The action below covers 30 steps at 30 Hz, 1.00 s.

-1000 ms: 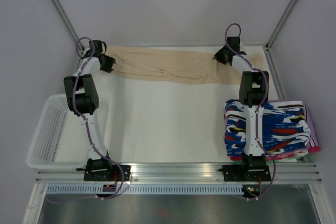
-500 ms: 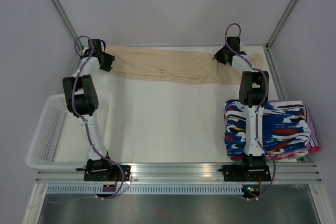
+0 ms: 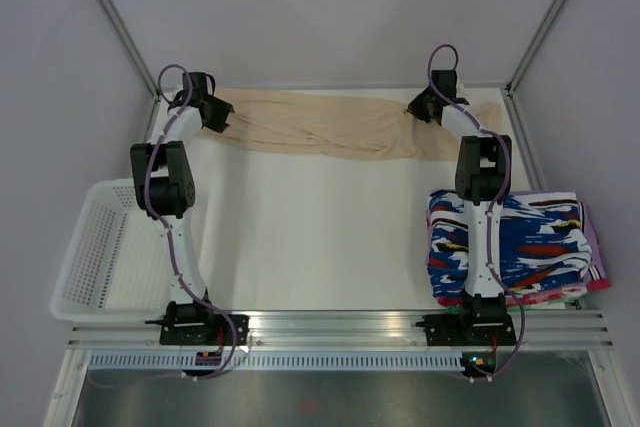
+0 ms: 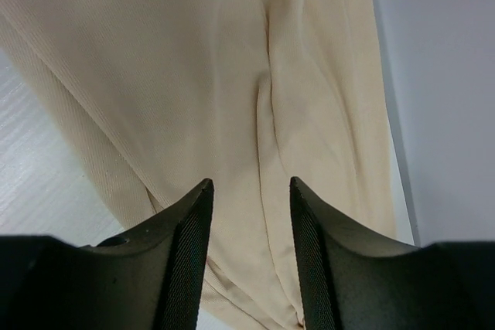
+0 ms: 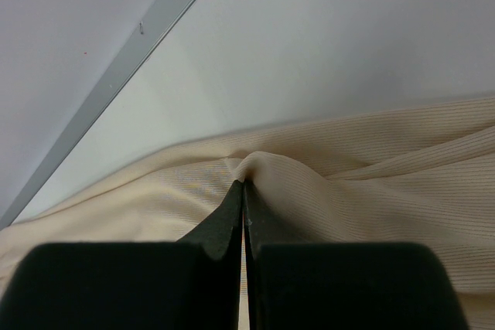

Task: Fold and stack the trousers
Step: Fold the trousers

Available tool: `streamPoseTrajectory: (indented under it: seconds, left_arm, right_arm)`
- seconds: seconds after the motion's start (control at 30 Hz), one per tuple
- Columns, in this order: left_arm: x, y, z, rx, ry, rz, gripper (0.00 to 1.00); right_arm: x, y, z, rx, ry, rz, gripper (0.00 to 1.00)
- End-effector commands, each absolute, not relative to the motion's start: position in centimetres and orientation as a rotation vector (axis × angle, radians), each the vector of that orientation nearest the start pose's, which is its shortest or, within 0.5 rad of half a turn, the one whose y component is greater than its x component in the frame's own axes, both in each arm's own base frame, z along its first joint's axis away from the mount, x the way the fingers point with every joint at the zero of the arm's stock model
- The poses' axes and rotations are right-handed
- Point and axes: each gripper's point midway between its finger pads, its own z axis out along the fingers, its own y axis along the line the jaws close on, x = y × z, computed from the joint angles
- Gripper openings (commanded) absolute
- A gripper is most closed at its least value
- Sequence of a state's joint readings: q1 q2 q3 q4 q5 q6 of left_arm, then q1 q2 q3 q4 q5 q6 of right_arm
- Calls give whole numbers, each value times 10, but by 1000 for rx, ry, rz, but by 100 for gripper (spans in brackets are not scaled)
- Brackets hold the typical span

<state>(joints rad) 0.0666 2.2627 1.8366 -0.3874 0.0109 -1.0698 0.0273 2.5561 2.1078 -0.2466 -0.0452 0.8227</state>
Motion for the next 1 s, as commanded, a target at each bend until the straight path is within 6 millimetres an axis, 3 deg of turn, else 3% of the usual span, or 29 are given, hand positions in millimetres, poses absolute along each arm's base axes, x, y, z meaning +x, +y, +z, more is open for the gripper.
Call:
streamPoseTrajectory:
  seconds: [0.0, 0.27, 0.97]
  left_arm:
    - [599, 5, 86, -1334, 2033, -495, 50]
    - [569, 5, 76, -1348, 2096, -439, 48]
    - [571, 12, 51, -1375, 2111, -374, 41]
  right_arm:
    - [661, 55, 47, 855, 2107, 485, 0]
    - [662, 57, 46, 858, 2107, 490, 0]
    - [663, 53, 48, 857, 2101, 476, 0]
